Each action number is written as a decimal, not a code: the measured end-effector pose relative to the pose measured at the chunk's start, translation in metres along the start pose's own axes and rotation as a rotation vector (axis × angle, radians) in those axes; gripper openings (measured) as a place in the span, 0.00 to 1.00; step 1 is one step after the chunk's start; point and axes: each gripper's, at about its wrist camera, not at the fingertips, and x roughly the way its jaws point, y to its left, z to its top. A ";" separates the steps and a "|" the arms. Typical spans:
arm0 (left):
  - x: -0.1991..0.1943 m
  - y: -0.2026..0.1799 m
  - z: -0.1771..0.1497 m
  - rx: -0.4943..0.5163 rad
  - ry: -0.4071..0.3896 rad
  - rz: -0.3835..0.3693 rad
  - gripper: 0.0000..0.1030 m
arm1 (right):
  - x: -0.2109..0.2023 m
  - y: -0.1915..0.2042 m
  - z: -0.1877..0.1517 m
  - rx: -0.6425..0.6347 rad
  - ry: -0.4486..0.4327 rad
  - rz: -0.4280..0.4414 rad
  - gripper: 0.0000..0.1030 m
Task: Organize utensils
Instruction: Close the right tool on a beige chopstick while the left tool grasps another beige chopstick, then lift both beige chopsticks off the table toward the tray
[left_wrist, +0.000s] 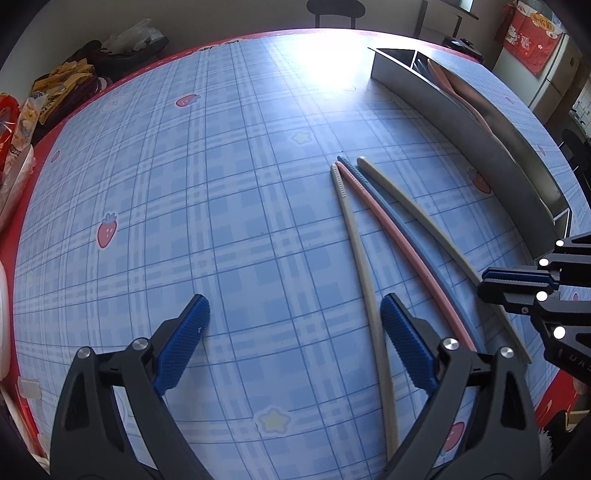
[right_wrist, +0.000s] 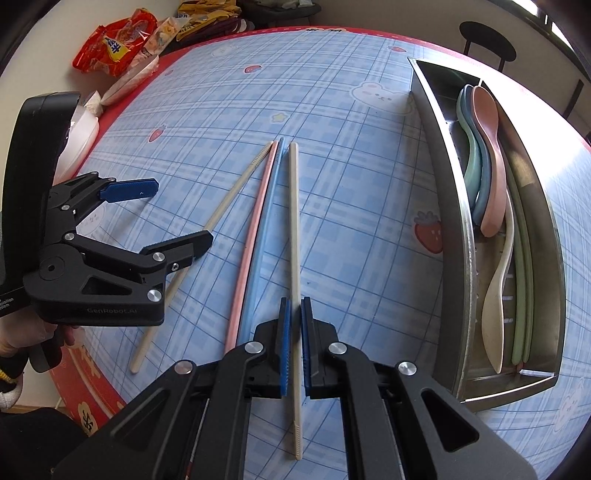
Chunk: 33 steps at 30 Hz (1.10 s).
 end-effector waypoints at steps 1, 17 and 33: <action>-0.002 0.002 0.000 -0.007 -0.004 0.005 0.76 | 0.000 0.000 0.000 0.001 -0.001 0.001 0.06; -0.016 0.045 -0.025 -0.193 -0.029 -0.157 0.10 | -0.001 -0.004 0.000 0.009 -0.010 -0.001 0.06; -0.038 0.062 -0.045 -0.303 -0.066 -0.260 0.10 | -0.018 0.005 0.000 0.014 -0.065 0.010 0.06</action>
